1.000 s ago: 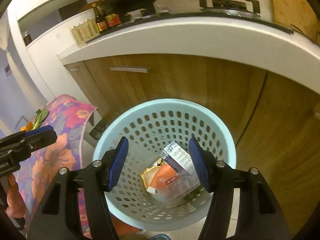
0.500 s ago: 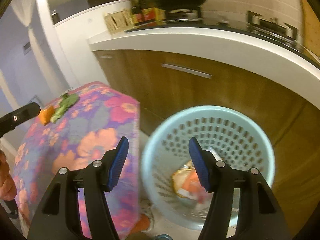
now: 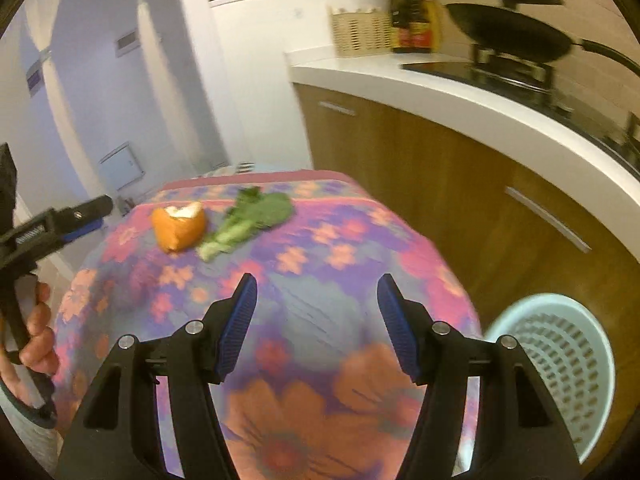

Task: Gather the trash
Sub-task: 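Move both tools back to the table toward the orange peel and green leaf, then grasp the orange peel with the left tool while the right tool grasps the green leaf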

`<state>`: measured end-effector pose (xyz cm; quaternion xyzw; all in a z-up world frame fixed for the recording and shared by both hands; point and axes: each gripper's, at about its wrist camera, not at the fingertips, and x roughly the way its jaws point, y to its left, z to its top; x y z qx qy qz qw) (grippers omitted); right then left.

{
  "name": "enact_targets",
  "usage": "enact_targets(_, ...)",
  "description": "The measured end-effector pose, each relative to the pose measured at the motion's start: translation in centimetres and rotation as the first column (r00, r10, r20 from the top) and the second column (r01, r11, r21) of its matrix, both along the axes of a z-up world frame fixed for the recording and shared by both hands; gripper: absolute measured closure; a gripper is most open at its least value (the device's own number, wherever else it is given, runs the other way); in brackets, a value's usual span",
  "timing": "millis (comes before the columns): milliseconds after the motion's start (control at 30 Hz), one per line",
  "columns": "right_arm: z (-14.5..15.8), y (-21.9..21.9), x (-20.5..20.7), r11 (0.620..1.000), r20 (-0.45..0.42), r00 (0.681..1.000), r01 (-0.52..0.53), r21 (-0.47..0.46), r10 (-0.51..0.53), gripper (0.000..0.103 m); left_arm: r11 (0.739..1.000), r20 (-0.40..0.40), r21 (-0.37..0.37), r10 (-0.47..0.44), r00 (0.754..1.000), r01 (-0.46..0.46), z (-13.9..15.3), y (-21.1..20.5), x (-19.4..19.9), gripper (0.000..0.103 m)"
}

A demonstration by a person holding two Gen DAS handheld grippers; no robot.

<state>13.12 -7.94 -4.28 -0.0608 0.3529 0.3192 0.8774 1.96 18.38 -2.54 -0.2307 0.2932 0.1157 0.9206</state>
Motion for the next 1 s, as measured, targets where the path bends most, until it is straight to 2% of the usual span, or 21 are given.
enact_targets(267,-1.2,7.5,3.0,0.998,-0.065,0.997,-0.05,0.028,0.052,0.044,0.995,-0.048,-0.094,0.02,0.999,-0.024,-3.9,3.9,3.3,0.038)
enact_targets(433,-2.9,10.5,6.2,0.998,-0.151,0.988,-0.004,0.059,0.013,0.044,0.982,-0.053,-0.185,0.018,0.998,-0.027,-6.2,5.4,4.8,0.038)
enact_targets(567,-4.3,12.0,8.3,0.996,-0.213,0.977,0.04,0.082,-0.022,0.044,0.981,-0.048,-0.192,-0.007,0.999,-0.002,-7.6,5.2,5.5,0.04)
enact_targets(633,-5.2,12.9,8.8,0.995,-0.226,0.974,0.053,0.089,-0.031,0.044,0.977,-0.069,-0.213,-0.03,0.997,0.014,-8.3,5.1,6.0,0.049)
enact_targets(700,-6.2,13.6,8.8,0.995,-0.242,0.97,0.053,0.087,-0.031,0.045,0.977,-0.049,-0.21,-0.042,0.998,0.031,-8.0,5.1,5.9,0.054)
enact_targets(767,-5.9,14.4,8.2,0.997,-0.189,0.981,0.054,0.048,-0.044,0.046,0.975,-0.054,-0.22,-0.048,0.997,0.035,-8.3,5.2,6.1,0.06)
enact_targets(867,-6.2,15.4,7.9,0.998,-0.162,0.985,0.059,-0.013,-0.061,0.055,0.976,-0.068,-0.215,-0.042,0.997,0.027,-8.5,5.1,6.4,0.065)
enact_targets(933,-6.4,15.5,8.0,0.998,-0.156,0.986,0.06,-0.026,-0.063,0.057,0.979,-0.074,-0.203,-0.036,0.997,0.02,-8.5,5.0,6.5,0.069)
enact_targets(1000,-6.4,15.9,7.8,0.998,-0.143,0.988,0.053,-0.041,-0.058,0.064,0.981,-0.074,-0.192,-0.032,0.997,0.017,-8.4,4.9,6.6,0.075)
